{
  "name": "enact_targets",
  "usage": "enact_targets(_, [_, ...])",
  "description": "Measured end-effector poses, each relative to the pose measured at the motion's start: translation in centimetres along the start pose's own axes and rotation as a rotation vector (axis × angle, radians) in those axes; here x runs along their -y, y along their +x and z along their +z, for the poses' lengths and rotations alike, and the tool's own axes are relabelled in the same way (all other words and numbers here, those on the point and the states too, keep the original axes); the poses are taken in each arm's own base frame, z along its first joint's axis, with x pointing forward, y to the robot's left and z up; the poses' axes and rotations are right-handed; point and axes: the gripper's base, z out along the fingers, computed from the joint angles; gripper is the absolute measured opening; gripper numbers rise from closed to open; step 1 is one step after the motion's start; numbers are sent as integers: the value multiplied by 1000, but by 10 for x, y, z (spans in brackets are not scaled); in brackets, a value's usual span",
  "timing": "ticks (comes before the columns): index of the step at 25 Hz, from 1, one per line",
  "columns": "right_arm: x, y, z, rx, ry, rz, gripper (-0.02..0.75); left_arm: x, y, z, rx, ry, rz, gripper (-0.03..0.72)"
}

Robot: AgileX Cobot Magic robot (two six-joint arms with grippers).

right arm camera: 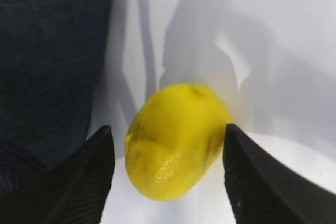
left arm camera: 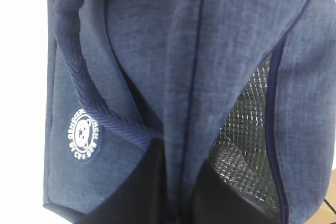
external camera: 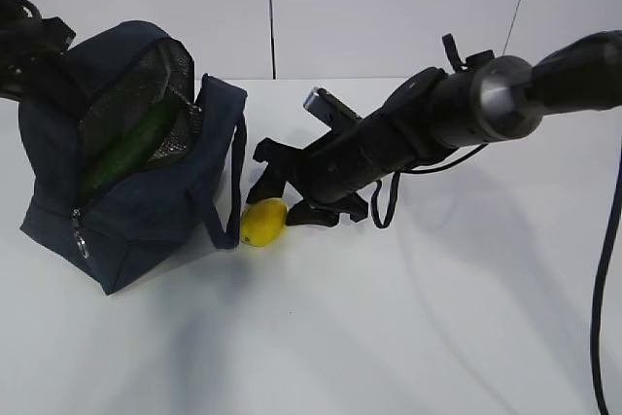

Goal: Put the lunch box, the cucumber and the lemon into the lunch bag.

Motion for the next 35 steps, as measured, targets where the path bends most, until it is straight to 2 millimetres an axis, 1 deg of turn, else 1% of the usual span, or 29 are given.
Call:
enact_targets(5, [4,2,4,-19,1,10,487,0,0,0,0,0,2,19])
enact_targets(8, [8,4,10,-28,2,34,487,0,0,0,0,0,4,19])
enact_targets(17, [9,4,14,-19,-21,62,486,0,0,0,0,0,5,19])
enact_targets(19, [9,3,14,-15,-23,61,470,0,0,0,0,0,5,19])
enact_targets(27, [10,3,14,-11,-22,47,355,0,0,0,0,0,5,19])
enact_targets(33, [10,4,14,-19,-24,30,345,0,0,0,-2,1,7,19])
enact_targets(35, [10,1,10,-20,-18,7,344,0,0,0,-2,1,7,19])
